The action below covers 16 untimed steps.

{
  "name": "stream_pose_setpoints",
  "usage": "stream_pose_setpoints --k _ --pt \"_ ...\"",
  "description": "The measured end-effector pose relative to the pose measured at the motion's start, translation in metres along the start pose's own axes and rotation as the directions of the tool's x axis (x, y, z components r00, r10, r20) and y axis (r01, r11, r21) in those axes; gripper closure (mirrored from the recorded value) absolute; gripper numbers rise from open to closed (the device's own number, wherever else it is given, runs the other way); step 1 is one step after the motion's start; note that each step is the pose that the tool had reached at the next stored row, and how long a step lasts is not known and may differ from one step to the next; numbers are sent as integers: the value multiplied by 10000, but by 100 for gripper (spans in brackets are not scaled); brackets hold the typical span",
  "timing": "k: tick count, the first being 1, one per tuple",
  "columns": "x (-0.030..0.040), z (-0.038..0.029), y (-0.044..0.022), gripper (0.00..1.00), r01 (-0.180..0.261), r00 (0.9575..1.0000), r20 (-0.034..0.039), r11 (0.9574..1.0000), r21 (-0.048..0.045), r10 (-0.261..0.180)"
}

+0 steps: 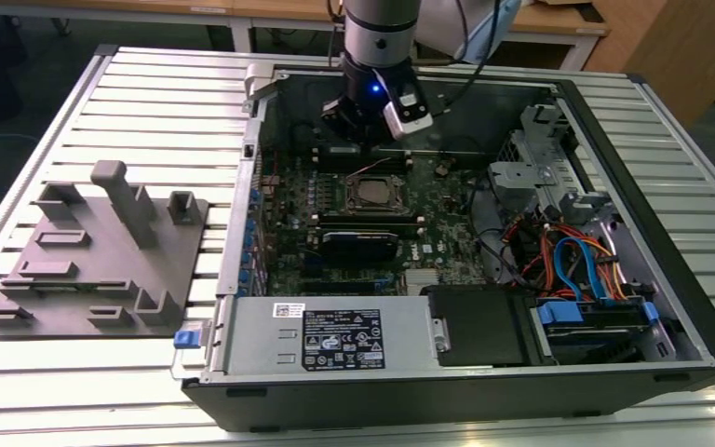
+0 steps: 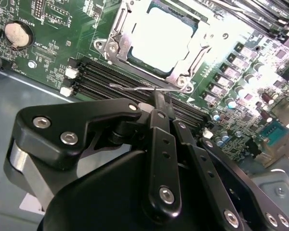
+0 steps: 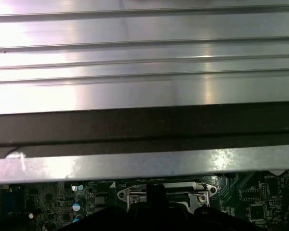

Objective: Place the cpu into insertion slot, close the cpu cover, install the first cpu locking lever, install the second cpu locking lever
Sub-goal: 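Install the first cpu locking lever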

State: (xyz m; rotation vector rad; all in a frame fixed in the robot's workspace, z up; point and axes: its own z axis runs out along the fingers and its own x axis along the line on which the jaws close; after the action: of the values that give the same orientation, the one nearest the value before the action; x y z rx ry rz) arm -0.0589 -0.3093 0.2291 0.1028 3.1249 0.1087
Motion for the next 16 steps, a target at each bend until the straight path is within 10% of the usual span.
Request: stream_pose_setpoints --k 16 --pt "-100 52 43 90 2 10000 -1 10000 3 -2"
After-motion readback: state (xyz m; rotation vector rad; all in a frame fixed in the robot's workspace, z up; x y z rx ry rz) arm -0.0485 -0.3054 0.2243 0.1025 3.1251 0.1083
